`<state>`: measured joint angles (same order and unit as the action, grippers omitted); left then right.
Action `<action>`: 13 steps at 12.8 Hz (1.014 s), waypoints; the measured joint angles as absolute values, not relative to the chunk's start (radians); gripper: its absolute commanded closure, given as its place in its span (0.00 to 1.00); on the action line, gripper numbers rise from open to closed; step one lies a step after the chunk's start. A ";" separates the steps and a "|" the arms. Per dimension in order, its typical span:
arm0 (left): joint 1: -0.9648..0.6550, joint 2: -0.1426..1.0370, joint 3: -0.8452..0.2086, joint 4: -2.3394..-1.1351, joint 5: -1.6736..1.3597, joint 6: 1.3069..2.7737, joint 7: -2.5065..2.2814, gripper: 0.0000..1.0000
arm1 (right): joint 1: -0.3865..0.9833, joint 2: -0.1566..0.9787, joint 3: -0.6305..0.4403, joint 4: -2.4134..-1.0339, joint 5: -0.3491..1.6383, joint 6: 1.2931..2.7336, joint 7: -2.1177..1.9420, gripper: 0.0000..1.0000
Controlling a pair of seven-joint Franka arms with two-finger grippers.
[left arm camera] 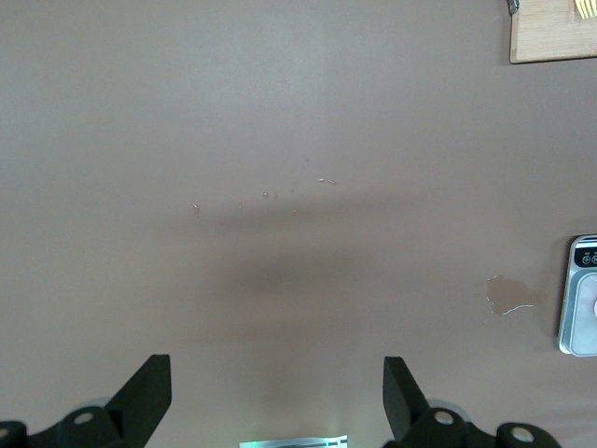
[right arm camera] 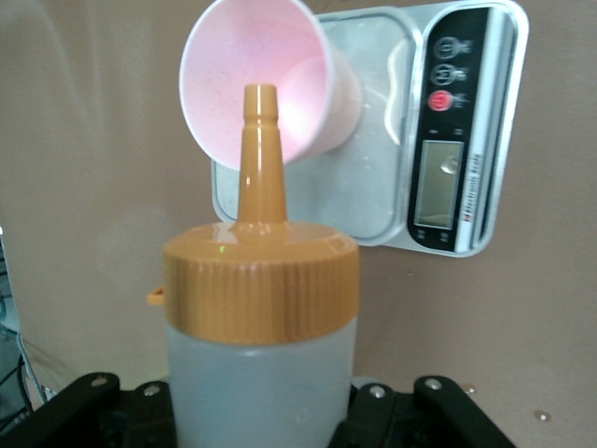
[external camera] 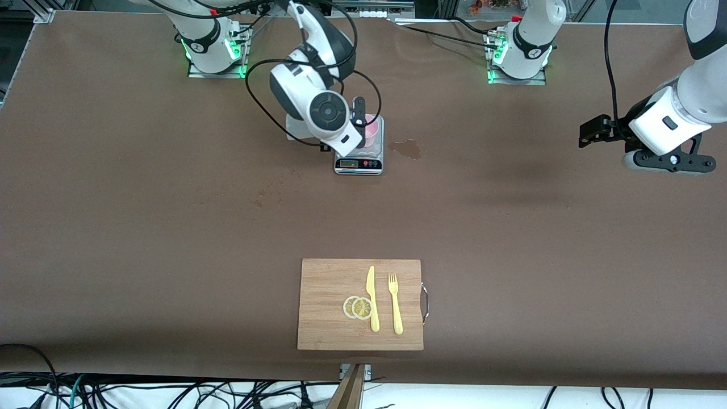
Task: Add sauce to pink cup with both arms
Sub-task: 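Carry the sauce bottle back beside the scale with the right gripper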
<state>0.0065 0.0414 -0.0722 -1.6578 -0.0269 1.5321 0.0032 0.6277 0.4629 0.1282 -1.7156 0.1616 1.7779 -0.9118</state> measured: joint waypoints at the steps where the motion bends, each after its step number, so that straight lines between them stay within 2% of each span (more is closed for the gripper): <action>1: 0.006 0.041 -0.072 -1.658 -0.027 1.532 0.003 0.00 | 0.601 0.462 0.127 -1.710 0.189 1.778 -0.941 1.00; 4: 0.006 0.041 -0.072 -1.658 -0.027 1.531 0.003 0.00 | 0.517 0.446 0.100 -1.696 0.295 1.778 -1.089 1.00; 10: 0.007 0.041 -0.072 -1.658 -0.027 1.530 0.003 0.00 | 0.390 0.410 -0.132 -1.693 0.667 1.720 -1.572 1.00; 13: 0.006 0.041 -0.072 -1.658 -0.027 1.527 0.003 0.00 | 0.266 0.439 -0.181 -1.693 0.841 1.675 -1.824 1.00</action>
